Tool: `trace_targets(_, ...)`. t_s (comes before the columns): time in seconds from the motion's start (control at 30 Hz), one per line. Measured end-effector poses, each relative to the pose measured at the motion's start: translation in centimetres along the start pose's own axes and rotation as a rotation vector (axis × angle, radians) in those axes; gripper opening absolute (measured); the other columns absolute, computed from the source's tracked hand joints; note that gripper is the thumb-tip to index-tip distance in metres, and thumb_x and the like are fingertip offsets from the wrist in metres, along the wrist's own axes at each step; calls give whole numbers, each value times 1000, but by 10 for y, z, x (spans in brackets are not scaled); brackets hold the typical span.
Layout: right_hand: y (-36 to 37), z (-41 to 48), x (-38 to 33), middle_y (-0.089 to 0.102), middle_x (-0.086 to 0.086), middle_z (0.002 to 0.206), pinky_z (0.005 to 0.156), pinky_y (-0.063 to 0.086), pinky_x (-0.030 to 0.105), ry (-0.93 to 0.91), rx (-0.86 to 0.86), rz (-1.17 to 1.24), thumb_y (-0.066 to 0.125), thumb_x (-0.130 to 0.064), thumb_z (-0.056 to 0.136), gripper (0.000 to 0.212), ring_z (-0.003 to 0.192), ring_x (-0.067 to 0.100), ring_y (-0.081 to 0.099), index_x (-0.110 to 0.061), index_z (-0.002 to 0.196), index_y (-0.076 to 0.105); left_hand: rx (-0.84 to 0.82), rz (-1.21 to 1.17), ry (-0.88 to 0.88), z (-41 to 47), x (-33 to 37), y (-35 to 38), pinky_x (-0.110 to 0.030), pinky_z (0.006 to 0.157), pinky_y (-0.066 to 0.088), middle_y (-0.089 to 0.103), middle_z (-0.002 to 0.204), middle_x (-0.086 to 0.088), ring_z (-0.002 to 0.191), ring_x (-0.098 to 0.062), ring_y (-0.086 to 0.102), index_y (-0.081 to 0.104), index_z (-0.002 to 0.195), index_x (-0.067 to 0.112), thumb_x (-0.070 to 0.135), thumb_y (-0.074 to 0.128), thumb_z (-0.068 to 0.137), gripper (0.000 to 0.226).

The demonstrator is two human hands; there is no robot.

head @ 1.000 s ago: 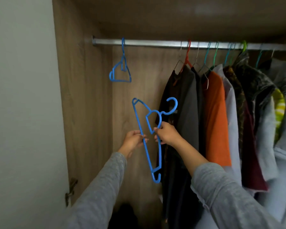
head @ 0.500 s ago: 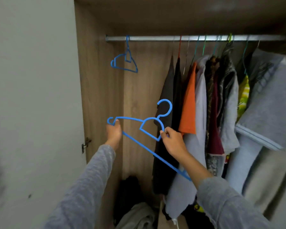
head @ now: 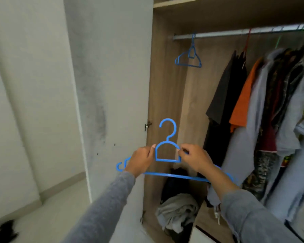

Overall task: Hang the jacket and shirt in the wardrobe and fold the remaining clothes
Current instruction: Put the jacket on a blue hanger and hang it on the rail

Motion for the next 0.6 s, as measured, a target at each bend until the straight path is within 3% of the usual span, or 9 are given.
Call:
trace_targets(0.1, 39, -5, -40, 38, -2, 49, 56, 36, 35, -94, -54, 135, 56, -33, 90, 41, 54, 13, 40, -20, 55, 40, -55, 16, -43, -44, -34, -39, -33, 66, 40, 53, 62, -2, 65, -23, 50, 55, 71, 7, 35, 33, 101, 47)
trace_targets(0.23, 92, -11, -117, 34, -3, 48, 57, 31, 33, -210, -170, 256, 60, -25, 89, 44, 51, 10, 32, -21, 52, 38, -41, 108, -169, -99, -86, -107, -31, 69, 38, 52, 70, 1, 69, -19, 48, 55, 78, 10, 34, 34, 101, 40)
trace_targets(0.37, 149, -19, -189, 49, -4, 58, 64, 47, 38, -246, -299, 372, 61, -28, 87, 28, 61, 18, 48, -20, 62, 52, 16, 249, -279, -150, -131, -174, -32, 65, 32, 46, 71, -3, 70, -22, 44, 41, 71, 14, 31, 34, 101, 36)
trace_targets(0.47, 186, -37, -261, 57, 4, 73, 62, 47, 30, -316, -454, 478, 57, -25, 91, 19, 66, 16, 54, -15, 76, 61, 46, 353, -349, -194, -162, -225, -34, 67, 32, 44, 70, -2, 69, -23, 44, 40, 74, 13, 33, 32, 101, 35)
trace_targets(0.6, 230, -63, -358, 60, -1, 71, 69, 46, 28, -451, -584, 516, 57, -25, 91, 20, 65, 11, 51, -14, 75, 61, 109, 409, -434, -255, -201, -287, -33, 69, 32, 45, 70, 3, 71, -25, 50, 43, 77, 13, 35, 31, 101, 35)
Point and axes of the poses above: each hand's wrist, its own z-axis towards the middle knuckle, its own y-axis out of the palm, x = y × z, the point moved 9 cm from there along z, towards the middle knuckle
